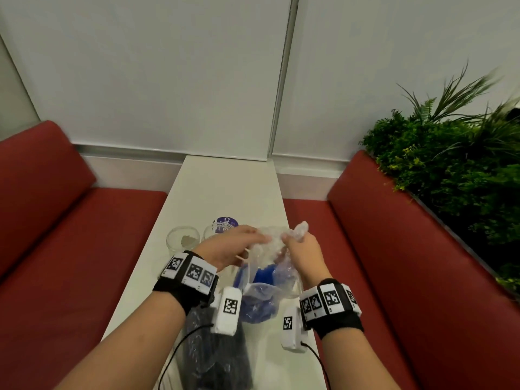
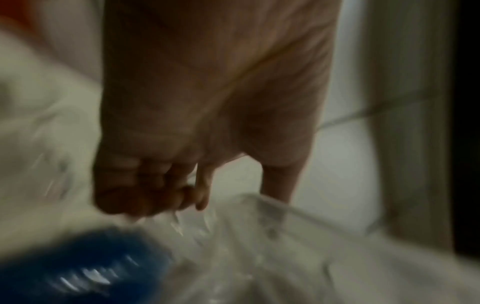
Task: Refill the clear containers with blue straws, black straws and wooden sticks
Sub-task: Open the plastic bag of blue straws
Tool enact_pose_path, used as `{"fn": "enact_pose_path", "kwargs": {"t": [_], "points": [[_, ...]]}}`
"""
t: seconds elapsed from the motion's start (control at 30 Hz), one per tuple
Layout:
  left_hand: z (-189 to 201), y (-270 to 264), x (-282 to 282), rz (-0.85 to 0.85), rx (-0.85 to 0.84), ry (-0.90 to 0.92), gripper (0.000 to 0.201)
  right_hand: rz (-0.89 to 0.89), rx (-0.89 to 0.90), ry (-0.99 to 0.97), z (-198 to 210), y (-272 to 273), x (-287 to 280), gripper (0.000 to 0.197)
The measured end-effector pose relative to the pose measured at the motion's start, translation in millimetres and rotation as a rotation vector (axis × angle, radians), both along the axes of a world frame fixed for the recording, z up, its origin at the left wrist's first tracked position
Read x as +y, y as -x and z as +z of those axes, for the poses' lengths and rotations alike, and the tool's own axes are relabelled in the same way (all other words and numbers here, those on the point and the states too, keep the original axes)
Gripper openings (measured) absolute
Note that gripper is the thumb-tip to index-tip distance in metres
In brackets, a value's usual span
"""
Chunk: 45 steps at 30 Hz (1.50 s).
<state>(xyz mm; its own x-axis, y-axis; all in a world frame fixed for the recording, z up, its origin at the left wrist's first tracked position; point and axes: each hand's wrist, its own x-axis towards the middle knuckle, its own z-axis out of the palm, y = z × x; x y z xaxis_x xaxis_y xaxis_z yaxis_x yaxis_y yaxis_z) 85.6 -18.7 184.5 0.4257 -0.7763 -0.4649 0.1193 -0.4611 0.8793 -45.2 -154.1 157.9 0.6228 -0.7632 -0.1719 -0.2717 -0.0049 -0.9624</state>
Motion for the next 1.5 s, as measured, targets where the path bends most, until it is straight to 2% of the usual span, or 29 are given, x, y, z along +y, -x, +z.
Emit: {"fn": "enact_pose_path", "kwargs": {"t": [0.07,0.1,0.17,0.2,0.23,0.3,0.33,0.4,0.47,0.57,0.6,0.67,0.7,0.73,0.8,0.83,0.87,0.9,0.97,1.07,1.13,1.2,1.27,1.3,1.33,1.4,1.47,1.5], "points": [[8,5,10,-0.278,-0.467,-0.296,0.079,-0.15,0.02,0.0,-4,3,-6,0.013],[12,8,14,-0.392,-0.604,-0.408,0.081,-0.21,0.023,0.004,-6,3,-10,0.013],[13,7,19,-0.482,-0.697,-0.533,0.066,-0.294,0.004,-0.025,-6,4,-17,0.013],[15,7,22,-0.465,-0.676,-0.566,0.055,-0.313,-0.025,-0.079,-7,4,-19,0.012],[15,7,24,-0.41,-0.592,-0.561,0.045,-0.32,-0.061,-0.165,-7,3,-21,0.011],[8,9,23,-0.176,-0.195,-0.365,0.029,-0.319,-0.131,-0.357,-8,3,-22,0.011],[7,10,23,-0.033,0.049,-0.238,0.026,-0.308,-0.15,-0.416,-9,3,-22,0.013],[4,9,22,0.176,0.337,-0.063,0.026,-0.254,-0.13,-0.433,-11,3,-21,0.019],[-3,8,22,0.295,0.473,0.053,0.026,-0.173,-0.101,-0.423,-16,4,-19,0.033],[-17,8,19,0.436,0.691,0.228,0.037,-0.031,-0.023,-0.408,-29,8,-19,0.065],[-20,9,19,0.46,0.78,0.259,0.036,0.067,0.009,-0.381,-33,10,-17,0.07],[-29,9,16,0.524,0.831,0.292,0.025,0.256,0.048,-0.308,-40,15,-12,0.072],[-32,6,14,0.519,0.94,0.336,0.021,0.298,0.071,-0.276,-42,17,-9,0.073],[-28,9,13,0.494,0.935,0.293,0.018,0.3,0.1,-0.247,-45,19,-7,0.076],[-34,14,12,0.318,0.904,0.24,0.01,0.245,0.191,-0.181,-49,19,-5,0.081],[-39,16,12,0.263,0.765,0.221,0.027,0.216,0.238,-0.151,-50,18,-5,0.08],[-45,16,11,0.225,0.696,0.185,0.045,0.188,0.266,-0.132,-50,17,-5,0.078],[-48,14,7,0.21,0.631,0.15,0.053,0.157,0.273,-0.126,-50,15,-5,0.074],[-51,12,4,0.303,0.471,0.099,0.051,0.089,0.266,-0.136,-54,12,-5,0.061],[-63,5,4,0.43,0.52,0.104,0.044,0.003,0.272,-0.268,-65,9,-2,0.05],[-68,2,5,0.471,0.506,0.054,0.04,0.006,0.243,-0.325,-71,10,3,0.052],[-75,-1,6,0.476,0.422,0.008,0.041,0.082,0.232,-0.228,-75,11,7,0.07],[-79,-1,6,0.489,0.372,0.002,0.044,0.15,0.182,-0.023,-73,12,9,0.086],[-82,-2,6,0.487,0.363,0.002,0.046,0.192,0.148,0.088,-71,11,10,0.088],[-86,-4,4,0.477,0.358,-0.001,0.049,0.247,0.135,0.19,-69,9,9,0.084],[-90,-5,1,0.45,0.362,-0.006,0.055,0.335,0.155,0.333,-66,5,7,0.056],[-92,-6,-1,0.432,0.382,0.016,0.056,0.307,0.139,0.377,-67,3,5,0.024],[-91,-5,0,0.418,0.396,0.031,0.055,0.275,0.115,0.351,-68,2,4,0.016]]}}
